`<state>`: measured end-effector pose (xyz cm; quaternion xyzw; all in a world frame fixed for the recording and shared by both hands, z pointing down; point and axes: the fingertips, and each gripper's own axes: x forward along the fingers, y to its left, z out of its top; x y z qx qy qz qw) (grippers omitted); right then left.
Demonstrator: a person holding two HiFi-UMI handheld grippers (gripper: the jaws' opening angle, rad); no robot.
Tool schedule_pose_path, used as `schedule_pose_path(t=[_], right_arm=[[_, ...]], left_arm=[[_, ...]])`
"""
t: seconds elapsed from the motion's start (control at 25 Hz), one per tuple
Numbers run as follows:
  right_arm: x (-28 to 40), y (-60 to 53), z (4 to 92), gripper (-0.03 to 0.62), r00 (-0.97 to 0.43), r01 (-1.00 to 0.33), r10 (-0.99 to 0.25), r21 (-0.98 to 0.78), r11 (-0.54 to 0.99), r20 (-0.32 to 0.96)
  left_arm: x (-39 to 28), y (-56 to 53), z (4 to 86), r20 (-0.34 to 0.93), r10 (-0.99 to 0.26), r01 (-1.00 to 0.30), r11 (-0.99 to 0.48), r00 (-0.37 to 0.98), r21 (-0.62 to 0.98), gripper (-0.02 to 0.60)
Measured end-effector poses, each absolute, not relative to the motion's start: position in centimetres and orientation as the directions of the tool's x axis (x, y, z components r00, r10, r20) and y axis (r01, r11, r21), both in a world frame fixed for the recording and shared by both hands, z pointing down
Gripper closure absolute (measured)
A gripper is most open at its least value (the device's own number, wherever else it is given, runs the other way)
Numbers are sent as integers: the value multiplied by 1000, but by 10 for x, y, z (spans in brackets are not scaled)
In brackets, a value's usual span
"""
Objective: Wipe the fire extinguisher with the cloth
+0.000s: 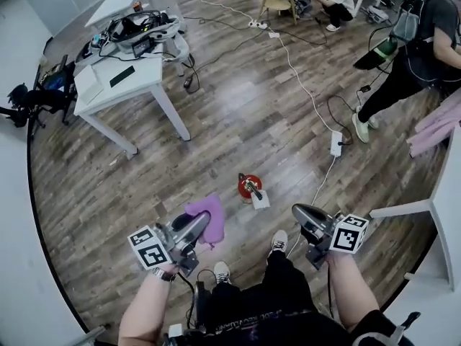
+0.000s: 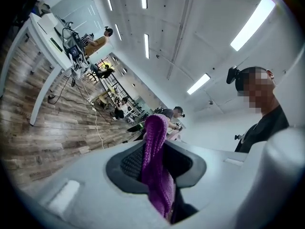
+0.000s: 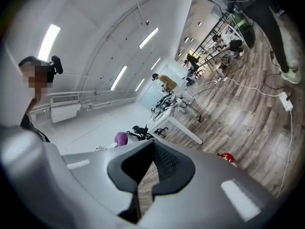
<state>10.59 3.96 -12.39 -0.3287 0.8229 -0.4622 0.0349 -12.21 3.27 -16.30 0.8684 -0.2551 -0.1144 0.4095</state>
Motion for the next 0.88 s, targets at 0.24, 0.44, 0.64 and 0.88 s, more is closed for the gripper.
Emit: schedule_pose_path(t=[0.24,0.44,0.64,0.88], right_arm=[[58,102,-164,591,-724,-535,-661,-766,356,198],[23,155,-171,591,-689,-558,-696,-762,330,204],[-5,200,-175,591,-691,-573,-686,-752,326,229],[-32,247,-175,591,-716,-578,-646,-742,339,263]], left_arm=[[-153,99,-179,11,-391,-257,-583,921,771,491],[-179,144,-177,31,-302,-214,-596,953,774,491],[-187,180,-187,2,-256,-161,-599,967,784,491],[-175,222,-187,7,-180,-117,-614,984,781,491]])
